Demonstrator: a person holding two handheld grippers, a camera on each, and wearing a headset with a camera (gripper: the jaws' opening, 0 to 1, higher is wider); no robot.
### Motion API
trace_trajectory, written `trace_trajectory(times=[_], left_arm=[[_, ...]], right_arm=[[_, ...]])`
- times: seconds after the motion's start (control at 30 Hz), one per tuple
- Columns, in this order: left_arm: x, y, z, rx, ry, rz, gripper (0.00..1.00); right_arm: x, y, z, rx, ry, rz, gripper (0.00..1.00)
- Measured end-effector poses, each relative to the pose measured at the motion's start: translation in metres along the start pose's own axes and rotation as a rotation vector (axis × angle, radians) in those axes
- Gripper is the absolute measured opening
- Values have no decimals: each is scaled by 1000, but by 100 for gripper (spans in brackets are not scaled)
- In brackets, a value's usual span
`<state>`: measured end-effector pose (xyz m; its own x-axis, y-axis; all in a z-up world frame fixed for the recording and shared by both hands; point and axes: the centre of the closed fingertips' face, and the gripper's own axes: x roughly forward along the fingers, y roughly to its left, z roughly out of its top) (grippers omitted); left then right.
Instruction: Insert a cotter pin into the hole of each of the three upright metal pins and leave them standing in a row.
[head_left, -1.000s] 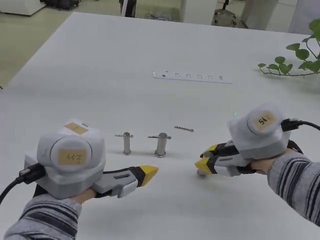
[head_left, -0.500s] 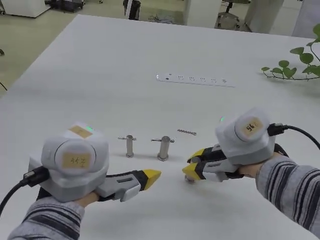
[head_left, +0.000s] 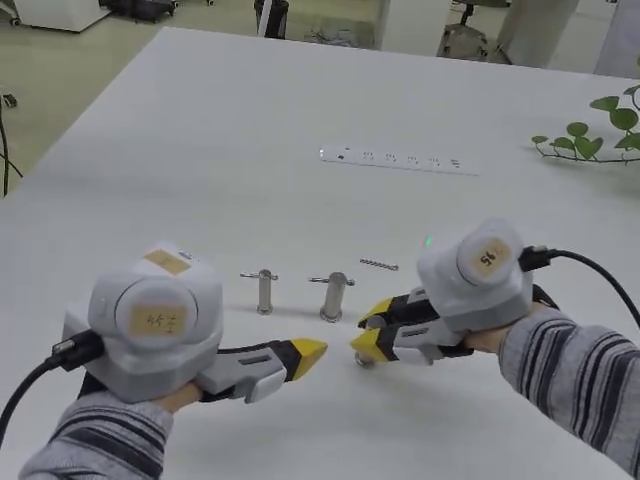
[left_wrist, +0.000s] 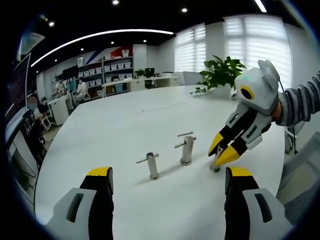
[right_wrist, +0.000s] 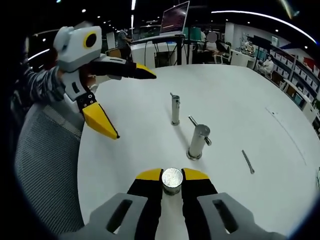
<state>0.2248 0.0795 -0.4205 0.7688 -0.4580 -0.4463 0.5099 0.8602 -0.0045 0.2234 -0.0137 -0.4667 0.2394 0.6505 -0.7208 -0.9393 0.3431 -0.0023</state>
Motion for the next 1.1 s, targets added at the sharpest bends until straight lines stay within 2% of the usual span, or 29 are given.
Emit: trace_trajectory(times=[0.3, 0.5, 0.67, 0.8, 0.9, 1.03, 1.1], left_arm=[[0, -3, 0, 2, 3, -14, 92], [0, -4, 0, 5, 7, -19, 92], [-1, -2, 0, 4, 11, -13, 94], [-1, -2, 0, -4, 10, -12, 95], [0, -4, 3, -10, -3, -21, 96], [-2, -4, 14, -38, -67, -19, 96], [-2, -4, 15, -43, -72, -20, 97]], right_arm=[[0, 1, -1, -33, 21, 27, 9], [1, 2, -1, -7, 27, 41, 10], [-1, 4, -6, -14, 31, 28, 17], [-7, 3, -7, -10, 28, 20, 19], [-14, 1, -9, -3, 31, 21, 20], [-22, 0, -15, -3, 50, 26, 22], [-25, -1, -19, -6, 65, 25, 22]])
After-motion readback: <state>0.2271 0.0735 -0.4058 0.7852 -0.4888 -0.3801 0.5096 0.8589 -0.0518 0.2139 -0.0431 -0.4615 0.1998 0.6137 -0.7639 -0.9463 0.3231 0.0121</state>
